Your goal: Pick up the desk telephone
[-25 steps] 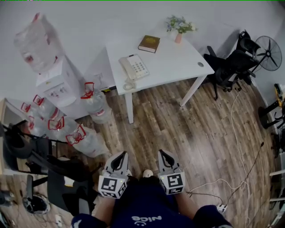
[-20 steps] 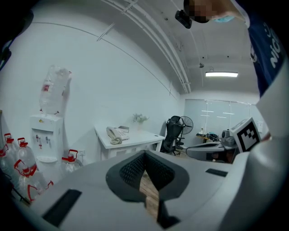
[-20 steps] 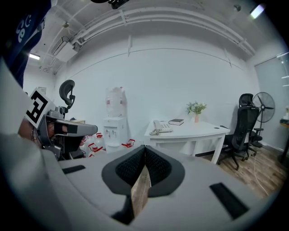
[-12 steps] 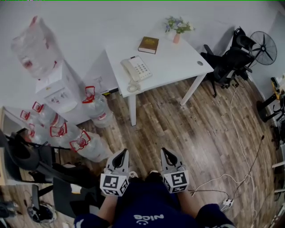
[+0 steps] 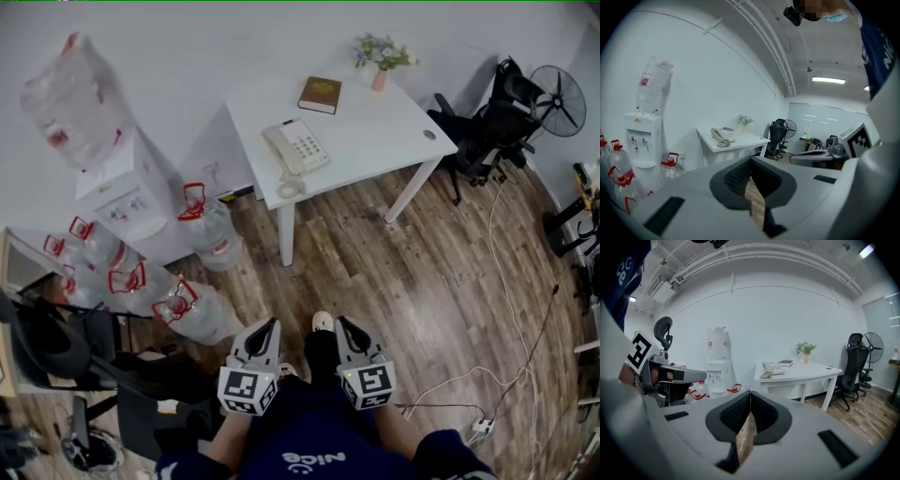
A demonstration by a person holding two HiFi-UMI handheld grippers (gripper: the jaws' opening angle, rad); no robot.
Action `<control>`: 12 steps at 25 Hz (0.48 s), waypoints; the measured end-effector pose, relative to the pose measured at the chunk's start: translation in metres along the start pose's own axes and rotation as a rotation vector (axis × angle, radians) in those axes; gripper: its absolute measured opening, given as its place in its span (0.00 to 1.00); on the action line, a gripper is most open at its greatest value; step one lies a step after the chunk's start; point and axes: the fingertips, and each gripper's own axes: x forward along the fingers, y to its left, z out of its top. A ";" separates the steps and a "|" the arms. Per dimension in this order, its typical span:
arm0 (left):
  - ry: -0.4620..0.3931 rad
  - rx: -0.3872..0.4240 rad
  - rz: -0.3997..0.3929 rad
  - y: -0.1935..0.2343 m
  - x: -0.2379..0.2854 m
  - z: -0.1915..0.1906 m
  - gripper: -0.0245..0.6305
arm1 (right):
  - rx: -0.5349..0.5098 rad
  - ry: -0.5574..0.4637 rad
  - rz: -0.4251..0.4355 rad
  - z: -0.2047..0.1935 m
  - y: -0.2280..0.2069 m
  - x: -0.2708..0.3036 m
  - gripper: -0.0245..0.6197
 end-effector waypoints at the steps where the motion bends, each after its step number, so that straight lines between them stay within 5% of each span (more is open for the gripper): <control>1: -0.002 0.000 0.002 0.001 0.005 0.001 0.06 | 0.001 0.001 0.001 0.000 -0.004 0.006 0.07; 12: 0.006 0.001 0.127 0.037 0.078 0.038 0.06 | -0.033 -0.003 0.107 0.039 -0.063 0.100 0.07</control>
